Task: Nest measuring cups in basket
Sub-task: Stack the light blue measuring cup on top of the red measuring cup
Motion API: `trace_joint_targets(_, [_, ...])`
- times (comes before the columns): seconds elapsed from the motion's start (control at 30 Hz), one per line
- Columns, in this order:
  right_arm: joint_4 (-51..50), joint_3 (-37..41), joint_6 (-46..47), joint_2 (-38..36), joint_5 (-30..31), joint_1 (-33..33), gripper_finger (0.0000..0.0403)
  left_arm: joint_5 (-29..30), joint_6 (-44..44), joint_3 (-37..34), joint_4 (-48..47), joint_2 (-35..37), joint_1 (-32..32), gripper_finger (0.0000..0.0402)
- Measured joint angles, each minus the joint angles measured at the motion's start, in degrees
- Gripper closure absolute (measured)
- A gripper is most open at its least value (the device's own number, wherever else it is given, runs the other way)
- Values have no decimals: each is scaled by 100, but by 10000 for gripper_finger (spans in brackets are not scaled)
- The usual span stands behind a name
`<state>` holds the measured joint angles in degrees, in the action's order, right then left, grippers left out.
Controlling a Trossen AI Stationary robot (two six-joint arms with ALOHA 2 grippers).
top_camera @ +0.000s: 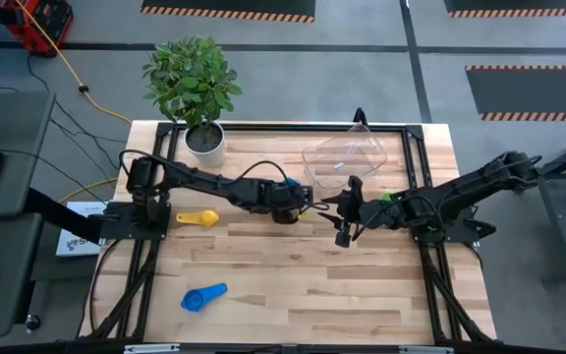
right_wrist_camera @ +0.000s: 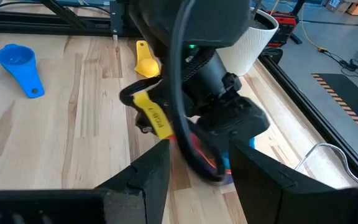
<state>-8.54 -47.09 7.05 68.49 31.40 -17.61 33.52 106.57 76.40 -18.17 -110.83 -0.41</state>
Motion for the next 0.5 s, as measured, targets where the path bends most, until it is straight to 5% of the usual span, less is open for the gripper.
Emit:
trace_joint_targets(0.1, [0,0,0,0,0,0,247,87,-90,0,0,0,40,262])
trace_joint_targets(0.3, [2,0,44,0,2,0,247,1261,-413,-3,-67,25,52,244])
trace_joint_targets(0.5, [37,-9,117,0,2,-2,247,689,-2822,-13,-1188,591,465,296])
